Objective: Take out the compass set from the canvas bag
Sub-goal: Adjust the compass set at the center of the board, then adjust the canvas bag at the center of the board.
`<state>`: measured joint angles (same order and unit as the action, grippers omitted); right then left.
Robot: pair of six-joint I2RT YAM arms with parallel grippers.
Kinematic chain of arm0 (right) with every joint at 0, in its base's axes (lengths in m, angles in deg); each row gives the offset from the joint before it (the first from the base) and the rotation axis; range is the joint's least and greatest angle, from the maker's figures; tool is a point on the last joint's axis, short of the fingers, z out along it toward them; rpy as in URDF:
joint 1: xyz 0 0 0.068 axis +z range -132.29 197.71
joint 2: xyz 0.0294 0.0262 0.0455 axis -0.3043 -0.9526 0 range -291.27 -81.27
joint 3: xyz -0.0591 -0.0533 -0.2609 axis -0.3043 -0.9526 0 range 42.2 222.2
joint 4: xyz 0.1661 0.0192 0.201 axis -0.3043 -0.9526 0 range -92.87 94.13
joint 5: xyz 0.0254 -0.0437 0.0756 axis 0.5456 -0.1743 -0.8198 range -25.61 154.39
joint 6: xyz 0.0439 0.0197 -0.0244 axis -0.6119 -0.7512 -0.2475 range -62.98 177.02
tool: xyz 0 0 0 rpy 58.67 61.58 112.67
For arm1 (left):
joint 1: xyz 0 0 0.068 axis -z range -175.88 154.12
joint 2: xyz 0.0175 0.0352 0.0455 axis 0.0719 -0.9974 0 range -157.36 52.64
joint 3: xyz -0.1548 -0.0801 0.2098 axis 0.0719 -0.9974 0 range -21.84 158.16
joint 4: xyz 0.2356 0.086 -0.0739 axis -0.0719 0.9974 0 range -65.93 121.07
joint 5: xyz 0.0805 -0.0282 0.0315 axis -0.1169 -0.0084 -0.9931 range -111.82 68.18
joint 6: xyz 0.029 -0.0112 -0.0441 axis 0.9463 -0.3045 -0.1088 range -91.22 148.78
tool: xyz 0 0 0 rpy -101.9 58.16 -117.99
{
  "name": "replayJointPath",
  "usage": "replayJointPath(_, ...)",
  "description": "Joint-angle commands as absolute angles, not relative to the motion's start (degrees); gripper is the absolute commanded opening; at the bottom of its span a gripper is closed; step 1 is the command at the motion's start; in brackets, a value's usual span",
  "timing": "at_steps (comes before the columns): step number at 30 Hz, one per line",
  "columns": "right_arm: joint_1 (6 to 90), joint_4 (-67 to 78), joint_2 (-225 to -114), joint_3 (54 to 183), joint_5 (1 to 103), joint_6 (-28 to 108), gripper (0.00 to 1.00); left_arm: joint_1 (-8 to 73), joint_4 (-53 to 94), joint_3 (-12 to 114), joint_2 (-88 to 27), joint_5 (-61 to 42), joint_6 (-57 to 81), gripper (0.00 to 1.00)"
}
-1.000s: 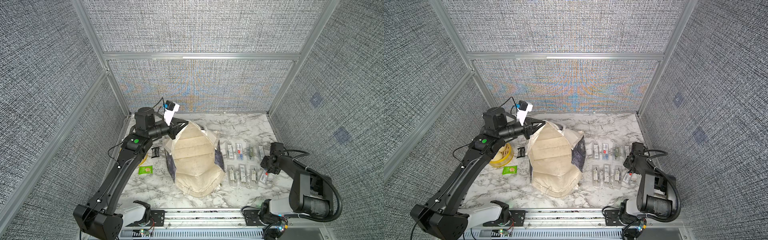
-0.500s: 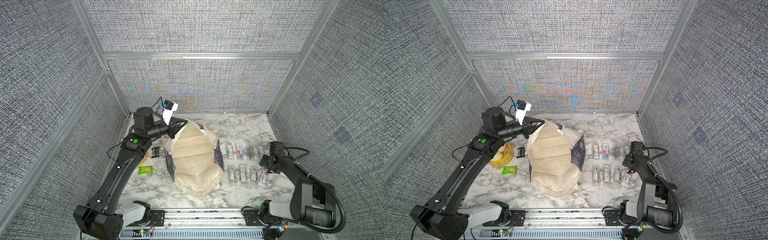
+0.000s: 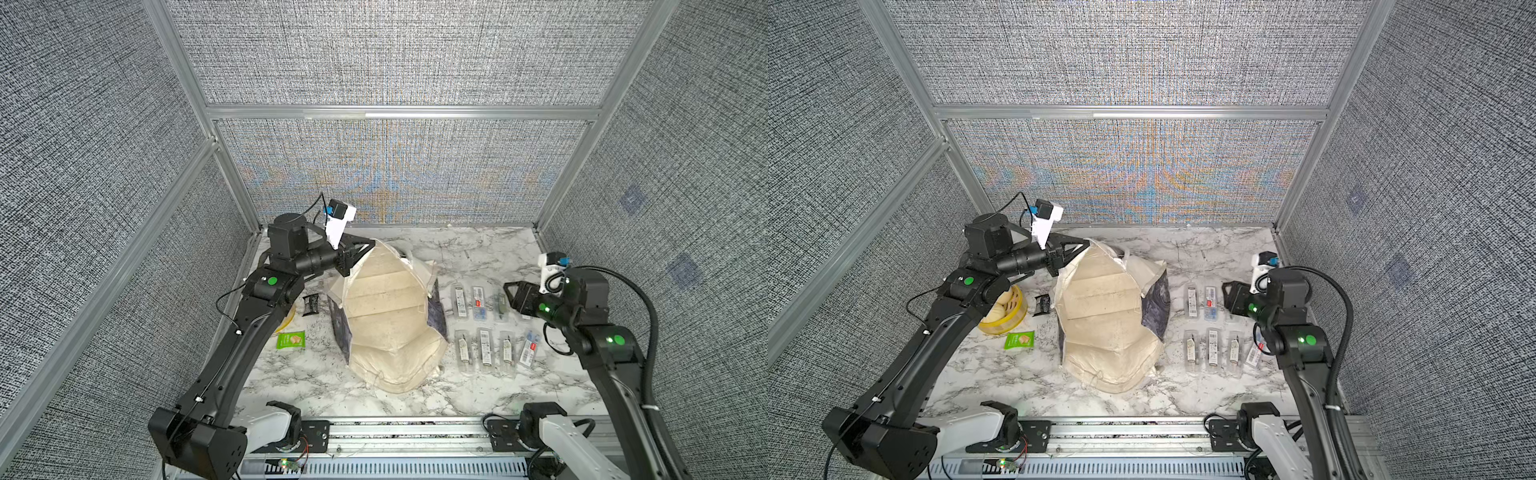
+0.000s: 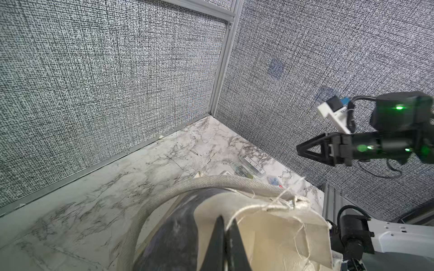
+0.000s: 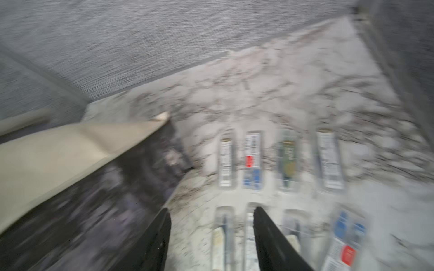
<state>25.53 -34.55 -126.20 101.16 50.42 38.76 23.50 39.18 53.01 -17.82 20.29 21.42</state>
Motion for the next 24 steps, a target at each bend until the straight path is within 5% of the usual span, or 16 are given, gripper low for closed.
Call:
replayJointPath(1,36.62,-37.97,-123.53,102.88,44.42,39.81,0.58,23.46,36.54,54.55,-18.7,19.78,20.27,0.0)
replayJointPath(9,74.12,-33.75,-129.61,105.32,75.34,52.07,0.64,23.37,37.46,54.27,-19.24,18.88,18.27,0.0)
replayJointPath(17,77.65,-34.8,-152.75,114.62,100.9,61.7,0.85,23.37,39.45,54.25,-18.19,17.63,18.62,0.0)
replayJointPath(21,75.9,-34.42,-155.54,113.16,98.64,59.13,0.74,23.36,41.29,54.54,-17.62,17.49,19.75,0.0)
replayJointPath(24,75.65,-34.18,-153.99,110.58,97.19,54.67,0.55,23.37,42.81,54.21,-17.22,16.79,20.83,0.0)
